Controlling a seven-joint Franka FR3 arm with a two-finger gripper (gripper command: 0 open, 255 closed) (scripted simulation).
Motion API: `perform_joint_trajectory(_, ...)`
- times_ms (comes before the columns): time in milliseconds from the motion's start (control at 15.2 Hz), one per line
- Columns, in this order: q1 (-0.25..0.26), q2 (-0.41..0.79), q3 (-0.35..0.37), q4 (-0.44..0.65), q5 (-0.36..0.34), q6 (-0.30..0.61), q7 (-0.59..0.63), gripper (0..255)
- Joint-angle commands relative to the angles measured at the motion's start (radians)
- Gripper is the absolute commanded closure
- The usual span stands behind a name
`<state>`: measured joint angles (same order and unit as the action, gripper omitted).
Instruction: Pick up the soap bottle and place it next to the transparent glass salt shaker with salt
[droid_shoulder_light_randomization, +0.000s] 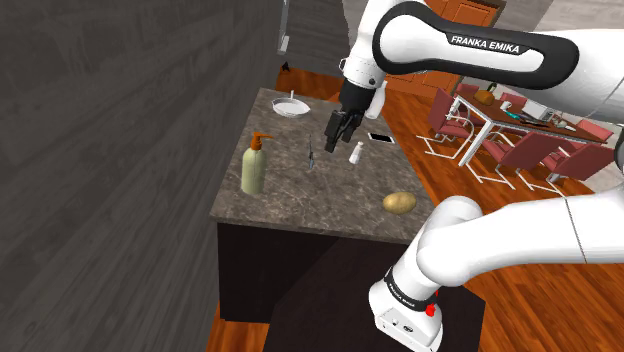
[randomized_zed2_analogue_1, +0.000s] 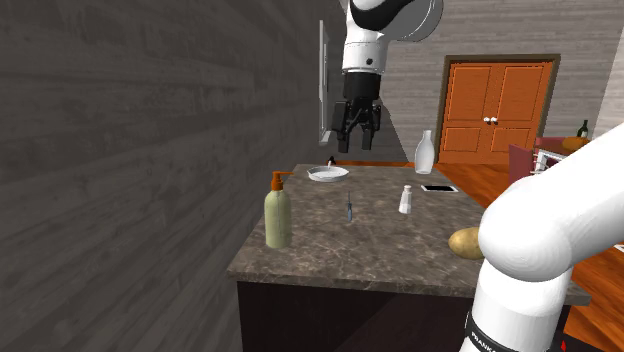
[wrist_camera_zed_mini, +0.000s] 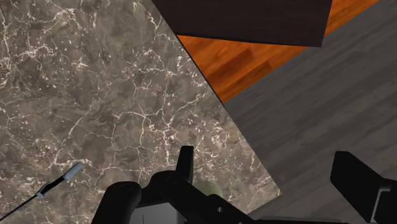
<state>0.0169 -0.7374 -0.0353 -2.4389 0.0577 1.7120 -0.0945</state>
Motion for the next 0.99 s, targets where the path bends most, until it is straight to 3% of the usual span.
perform_joint_trajectory(0, 0.0, 0.0, 0.0, 0.0, 0.0, 0.0, 0.0, 0)
perform_joint_trajectory(462, 0.011, 0.292, 0.011, 0.141, -0.006, 0.142, -0.007, 0)
perform_joint_trajectory(924, 0.018, 0.581, 0.021, 0.344, -0.019, 0.218, -0.007, 0)
